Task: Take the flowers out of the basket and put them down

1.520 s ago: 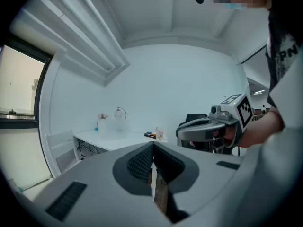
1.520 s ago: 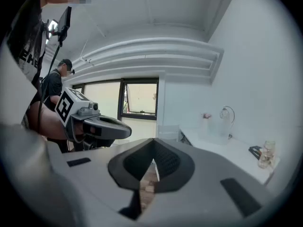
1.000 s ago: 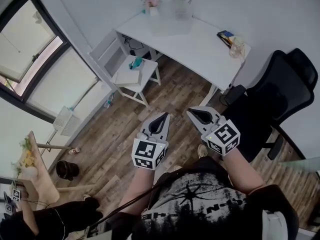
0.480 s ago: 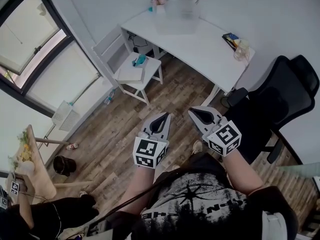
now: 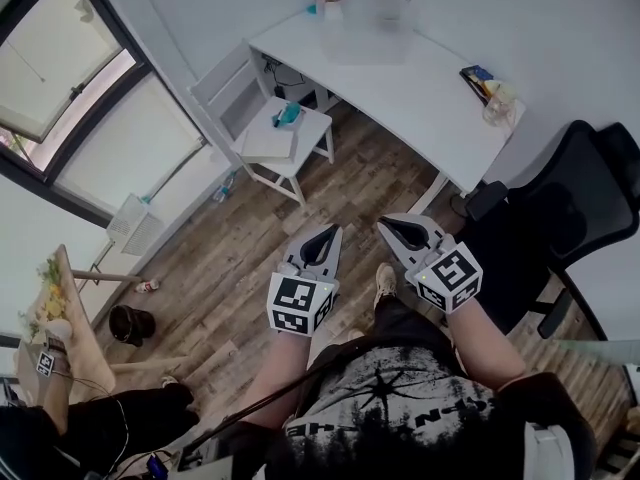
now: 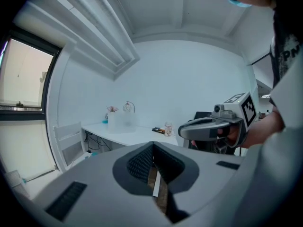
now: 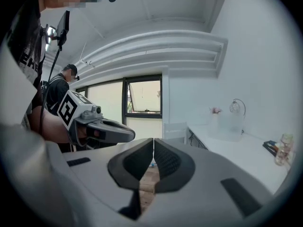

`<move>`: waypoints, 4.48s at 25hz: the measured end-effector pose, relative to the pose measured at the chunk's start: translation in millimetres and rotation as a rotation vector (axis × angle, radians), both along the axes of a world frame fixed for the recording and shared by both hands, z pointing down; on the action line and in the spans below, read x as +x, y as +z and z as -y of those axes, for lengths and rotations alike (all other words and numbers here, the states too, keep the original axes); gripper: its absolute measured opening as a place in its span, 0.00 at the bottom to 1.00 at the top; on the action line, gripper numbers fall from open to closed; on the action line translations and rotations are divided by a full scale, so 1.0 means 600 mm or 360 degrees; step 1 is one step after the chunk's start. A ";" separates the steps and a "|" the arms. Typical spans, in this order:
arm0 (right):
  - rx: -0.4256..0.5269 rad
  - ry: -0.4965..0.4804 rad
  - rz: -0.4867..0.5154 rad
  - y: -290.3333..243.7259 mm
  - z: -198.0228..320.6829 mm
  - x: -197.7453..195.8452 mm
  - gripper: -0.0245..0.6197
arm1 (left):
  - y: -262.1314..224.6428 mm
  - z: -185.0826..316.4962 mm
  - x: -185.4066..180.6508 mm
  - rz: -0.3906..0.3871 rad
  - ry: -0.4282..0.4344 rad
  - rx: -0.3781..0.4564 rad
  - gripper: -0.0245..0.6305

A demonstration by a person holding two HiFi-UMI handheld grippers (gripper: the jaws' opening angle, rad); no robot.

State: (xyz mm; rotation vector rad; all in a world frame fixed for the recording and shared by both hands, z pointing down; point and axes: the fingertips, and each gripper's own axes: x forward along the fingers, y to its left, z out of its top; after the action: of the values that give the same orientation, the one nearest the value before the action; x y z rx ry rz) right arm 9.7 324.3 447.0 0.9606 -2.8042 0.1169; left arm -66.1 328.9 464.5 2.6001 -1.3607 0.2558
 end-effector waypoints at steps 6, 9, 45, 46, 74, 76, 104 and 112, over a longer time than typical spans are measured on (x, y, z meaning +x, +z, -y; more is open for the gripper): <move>-0.0011 -0.0022 0.0021 0.000 0.076 -0.001 0.06 | -0.002 0.073 0.000 0.0021 -0.0025 -0.0002 0.05; -0.0035 -0.0046 0.0039 0.003 0.121 0.001 0.06 | 0.002 0.114 0.000 0.0014 -0.0058 -0.0016 0.05; -0.0007 -0.0281 0.0145 0.011 0.520 0.092 0.07 | 0.039 0.509 0.114 0.0140 -0.0236 -0.0099 0.05; -0.0011 -0.0281 0.0142 0.013 0.524 0.090 0.06 | 0.044 0.512 0.112 0.0138 -0.0235 -0.0110 0.05; -0.0078 0.0171 0.0208 0.012 0.852 -0.097 0.07 | 0.028 0.869 -0.092 0.0118 0.0204 -0.0047 0.05; -0.0073 0.0213 0.0194 0.016 0.867 -0.105 0.07 | 0.030 0.887 -0.102 0.0116 0.0243 -0.0040 0.05; -0.0013 0.0235 0.0124 -0.010 1.077 -0.099 0.07 | -0.005 1.107 -0.076 0.0048 0.0318 0.0023 0.05; 0.0026 0.0148 0.0133 -0.063 1.188 -0.089 0.07 | -0.027 1.208 -0.053 0.0034 0.0296 0.0013 0.05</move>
State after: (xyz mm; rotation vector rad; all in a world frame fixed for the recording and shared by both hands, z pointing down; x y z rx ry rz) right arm -43.9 -388.3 408.9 1.1154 -2.8400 0.1497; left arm -98.2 -395.9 448.3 2.7405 -1.1289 0.3069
